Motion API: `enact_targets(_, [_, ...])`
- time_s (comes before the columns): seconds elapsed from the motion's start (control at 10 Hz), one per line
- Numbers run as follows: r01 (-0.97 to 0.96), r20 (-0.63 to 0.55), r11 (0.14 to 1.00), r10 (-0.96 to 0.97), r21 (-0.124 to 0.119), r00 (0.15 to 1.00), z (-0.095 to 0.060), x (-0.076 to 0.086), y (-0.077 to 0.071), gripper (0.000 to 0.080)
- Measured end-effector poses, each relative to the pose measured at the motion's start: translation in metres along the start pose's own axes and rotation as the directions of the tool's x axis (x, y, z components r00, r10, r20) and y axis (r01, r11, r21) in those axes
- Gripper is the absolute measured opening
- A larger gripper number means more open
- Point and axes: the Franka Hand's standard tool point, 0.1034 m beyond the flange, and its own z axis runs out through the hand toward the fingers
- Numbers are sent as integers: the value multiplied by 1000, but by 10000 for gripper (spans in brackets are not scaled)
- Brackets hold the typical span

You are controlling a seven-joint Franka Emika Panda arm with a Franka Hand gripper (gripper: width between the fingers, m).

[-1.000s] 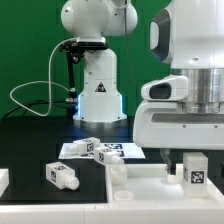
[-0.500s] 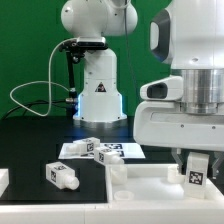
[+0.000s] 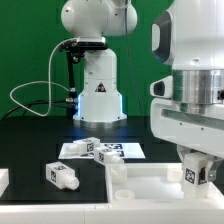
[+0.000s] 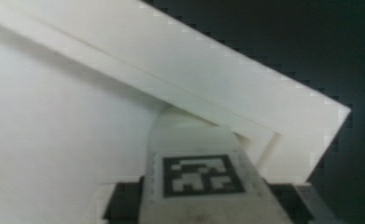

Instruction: Assemble one leg

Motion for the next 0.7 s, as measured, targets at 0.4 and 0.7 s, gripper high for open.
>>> enact_targets(0.4, [-209,21,977,208,39,978,1,2,-2,293])
enact_targets(0.7, [260,-6,965,-260,42,966,0,-4,-5,474])
